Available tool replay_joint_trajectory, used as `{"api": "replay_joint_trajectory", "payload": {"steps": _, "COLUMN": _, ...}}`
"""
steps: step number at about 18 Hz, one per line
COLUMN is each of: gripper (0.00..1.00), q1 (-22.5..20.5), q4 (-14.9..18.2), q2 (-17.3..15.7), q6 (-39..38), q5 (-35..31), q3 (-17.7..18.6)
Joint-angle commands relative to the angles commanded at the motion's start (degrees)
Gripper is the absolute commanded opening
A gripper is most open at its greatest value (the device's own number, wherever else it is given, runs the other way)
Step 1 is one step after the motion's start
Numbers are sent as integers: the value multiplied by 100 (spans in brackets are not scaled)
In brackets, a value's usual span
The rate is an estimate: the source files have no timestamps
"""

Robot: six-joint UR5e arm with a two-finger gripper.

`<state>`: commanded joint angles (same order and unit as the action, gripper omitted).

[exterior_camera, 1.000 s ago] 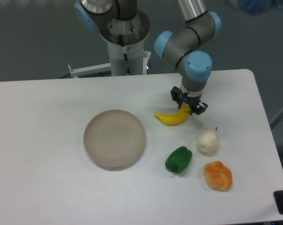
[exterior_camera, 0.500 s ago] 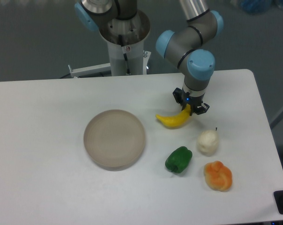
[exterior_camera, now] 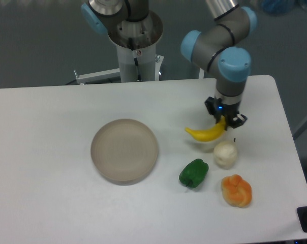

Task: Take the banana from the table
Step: 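Lift the grasped banana up off the table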

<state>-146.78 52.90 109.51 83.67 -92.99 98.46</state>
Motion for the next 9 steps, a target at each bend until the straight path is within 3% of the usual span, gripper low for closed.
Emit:
{"api": "replay_joint_trajectory", "payload": {"steps": 3, "gripper": 32, "q1": 0, "q4": 150, "q2": 158, "q6": 70, "q5": 254, "q3": -536}}
{"api": "replay_joint_trajectory", "payload": {"steps": 9, "gripper": 32, "q1": 88, "q4": 150, "q2": 544, "q6": 62, "q5": 431, "q3": -1222}}
